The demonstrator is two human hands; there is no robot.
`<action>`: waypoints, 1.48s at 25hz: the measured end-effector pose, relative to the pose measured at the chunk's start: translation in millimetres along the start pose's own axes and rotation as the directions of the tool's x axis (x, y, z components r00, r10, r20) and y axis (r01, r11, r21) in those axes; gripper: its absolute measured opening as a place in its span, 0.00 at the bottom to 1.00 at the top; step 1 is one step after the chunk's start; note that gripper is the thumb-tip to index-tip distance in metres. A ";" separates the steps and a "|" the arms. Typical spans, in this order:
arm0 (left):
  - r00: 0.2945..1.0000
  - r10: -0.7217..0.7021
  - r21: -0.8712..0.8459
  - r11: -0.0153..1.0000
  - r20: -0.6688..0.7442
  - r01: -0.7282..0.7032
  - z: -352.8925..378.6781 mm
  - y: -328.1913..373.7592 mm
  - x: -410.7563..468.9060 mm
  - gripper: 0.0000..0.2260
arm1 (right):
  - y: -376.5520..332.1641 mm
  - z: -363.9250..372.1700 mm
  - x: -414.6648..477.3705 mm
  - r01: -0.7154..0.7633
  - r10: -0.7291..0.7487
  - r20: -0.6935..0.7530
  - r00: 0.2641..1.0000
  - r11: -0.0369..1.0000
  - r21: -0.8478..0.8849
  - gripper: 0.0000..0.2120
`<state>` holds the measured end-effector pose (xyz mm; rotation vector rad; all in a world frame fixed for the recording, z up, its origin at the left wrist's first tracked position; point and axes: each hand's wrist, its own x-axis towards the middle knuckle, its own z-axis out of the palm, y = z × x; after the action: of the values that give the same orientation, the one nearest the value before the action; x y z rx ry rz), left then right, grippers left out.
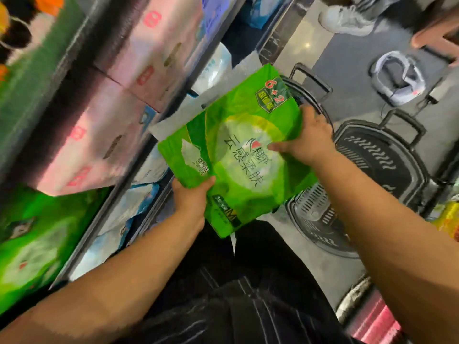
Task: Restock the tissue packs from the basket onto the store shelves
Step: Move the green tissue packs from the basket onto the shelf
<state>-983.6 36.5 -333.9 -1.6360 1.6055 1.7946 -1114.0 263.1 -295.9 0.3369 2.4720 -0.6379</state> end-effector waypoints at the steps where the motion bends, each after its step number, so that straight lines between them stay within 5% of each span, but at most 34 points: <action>1: 0.999 0.054 -0.018 0.998 -0.008 -0.054 -17.8 3.0 -12.1 0.27 | -3.0 -3.1 -15.1 0.044 -0.045 0.009 0.999 0.999 0.019 0.52; 10: 0.949 0.253 -0.118 0.953 -0.191 -0.278 -149.5 -5.3 -108.5 0.31 | -33.8 1.3 -134.7 0.311 -0.341 0.114 0.933 0.924 0.224 0.48; 20: 0.840 0.369 -0.160 0.874 -0.399 -0.460 -268.6 -70.9 -188.5 0.30 | -71.6 39.0 -249.8 0.530 -0.623 0.206 0.755 0.763 0.370 0.40; 33: 0.629 0.504 -0.110 0.723 -0.593 -0.682 -420.6 -111.1 -321.2 0.37 | -138.0 60.4 -431.1 0.734 -0.865 0.090 0.494 0.470 0.491 0.46; 37: 0.497 0.583 -0.047 0.617 -0.643 -0.785 -459.5 -89.8 -357.7 0.31 | -176.6 46.1 -471.6 0.778 -0.916 0.027 0.401 0.356 0.517 0.45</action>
<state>-534.5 -128.8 9.7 -1.9825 2.7041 2.1459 -774.4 42.2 6.6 -0.9909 1.9778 -1.5467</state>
